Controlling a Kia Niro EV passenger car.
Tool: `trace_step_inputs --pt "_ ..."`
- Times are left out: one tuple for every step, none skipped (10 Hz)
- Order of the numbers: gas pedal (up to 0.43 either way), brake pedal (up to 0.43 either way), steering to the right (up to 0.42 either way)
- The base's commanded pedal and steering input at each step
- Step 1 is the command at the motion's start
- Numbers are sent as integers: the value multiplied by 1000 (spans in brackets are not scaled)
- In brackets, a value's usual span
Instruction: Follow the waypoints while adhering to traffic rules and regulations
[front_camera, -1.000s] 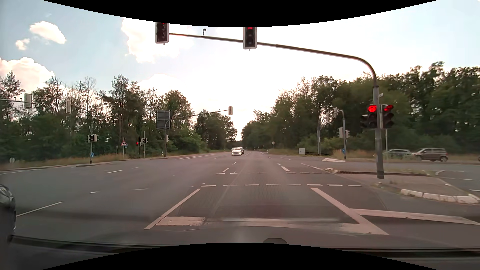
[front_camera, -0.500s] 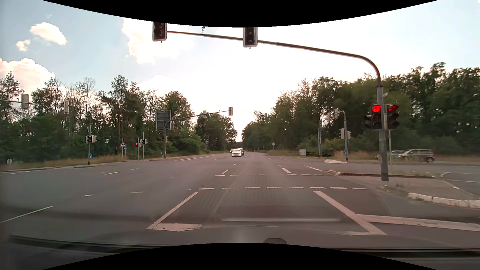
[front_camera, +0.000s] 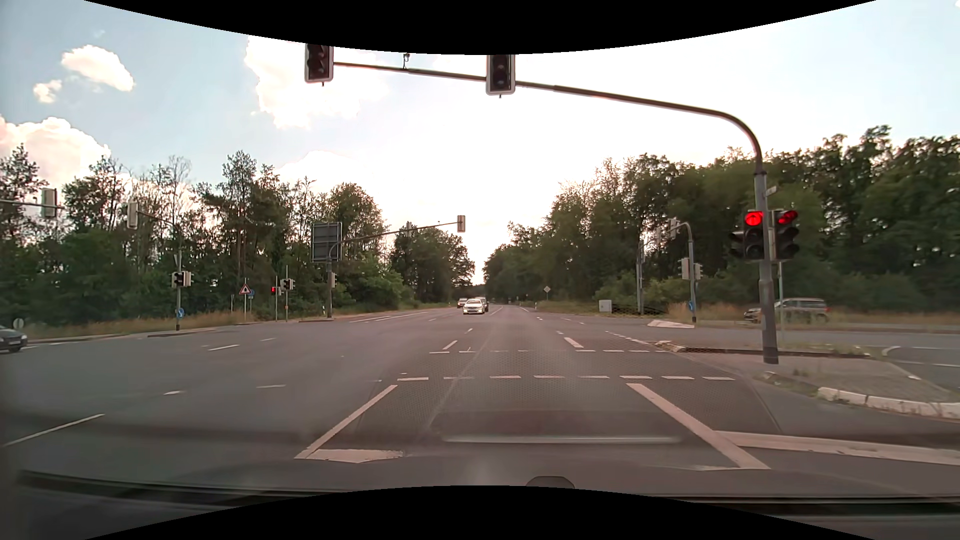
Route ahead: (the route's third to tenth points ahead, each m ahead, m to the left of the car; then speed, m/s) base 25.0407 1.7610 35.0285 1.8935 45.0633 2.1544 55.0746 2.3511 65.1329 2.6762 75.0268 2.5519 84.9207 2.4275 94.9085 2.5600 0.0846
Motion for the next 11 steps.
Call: trace_step_inputs --pt "0 226 -8" --pt "0 274 -8" --pt "0 305 -8" --pt "0 317 -8" --pt "0 317 -8" --pt "0 323 -8" --pt "0 311 -8" --pt "0 311 -8" --pt "0 311 -8" --pt "0 311 -8" --pt "0 323 -8"
